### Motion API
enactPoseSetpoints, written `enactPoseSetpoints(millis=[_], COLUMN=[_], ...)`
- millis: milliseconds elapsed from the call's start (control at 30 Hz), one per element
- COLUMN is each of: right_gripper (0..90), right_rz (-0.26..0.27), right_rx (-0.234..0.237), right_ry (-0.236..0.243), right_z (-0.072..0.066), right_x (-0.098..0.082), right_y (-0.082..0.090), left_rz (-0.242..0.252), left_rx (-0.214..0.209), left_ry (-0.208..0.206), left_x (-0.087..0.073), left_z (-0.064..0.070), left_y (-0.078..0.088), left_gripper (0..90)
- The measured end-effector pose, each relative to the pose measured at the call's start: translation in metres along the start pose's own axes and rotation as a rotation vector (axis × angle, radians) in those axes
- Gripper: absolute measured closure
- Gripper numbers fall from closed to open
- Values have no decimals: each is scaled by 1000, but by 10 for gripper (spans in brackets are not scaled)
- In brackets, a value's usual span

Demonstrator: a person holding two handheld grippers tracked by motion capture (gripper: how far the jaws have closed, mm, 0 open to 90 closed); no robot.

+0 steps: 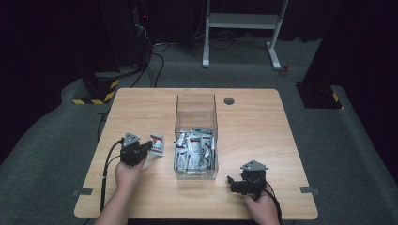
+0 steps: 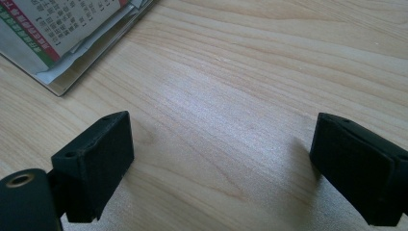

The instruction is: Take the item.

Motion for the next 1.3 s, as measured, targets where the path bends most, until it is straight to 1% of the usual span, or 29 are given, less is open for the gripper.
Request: enactPoseSetpoints(millis=[100,200,267,333,433,567,633,700,767,867,967,1067,1200,1300], right_gripper=[78,78,78,78,78,78,78,78,78,78,78,78,78,78], right_rz=[1,1,1,1,1,1,1,1,1,1,1,1,2,1], right_rx=[0,0,0,1,1,0,1,1,1,0,0,0,0,0], right_ry=[0,1,1,1,1,1,1,0,1,1,1,1,1,1], right_z=[0,0,0,0,0,0,0,0,0,0,0,0,0,0], right_x=[0,0,0,0,0,0,0,0,0,0,0,0,0,0], right_y=[0,0,0,0,0,0,0,0,0,0,0,0,0,0], left_rz=[2,-4,-6,-6,-11,-11,-13,-11,-13,-10,-1,-4,-19,-21], left_rx=[1,10,13,18,30,25,38,41,47,37,37,56,65,63], left_ry=[12,11,9,-2,-5,0,-8,-5,-10,-17,-20,-18,-25,-34], left_x=[1,1,1,0,0,0,-1,-1,-1,-2,-1,-1,-3,-5], left_z=[-2,-3,-2,-1,-1,0,0,1,1,2,3,3,3,4], left_y=[-3,-5,-6,-5,-4,-2,0,1,3,6,9,11,12,14], left_gripper=[895,892,873,809,735,695,647,607,560,524,473,367,286,251])
Point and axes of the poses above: each handheld gripper's, and its own axes: y roughly backward along the jaws, x roughly out of its top, z roughly to its right, the point moved 2 cm from there along -y, roughly forward along the jaws, and after that the axes turned 15 degrees about -z, right-handed, at the moved point
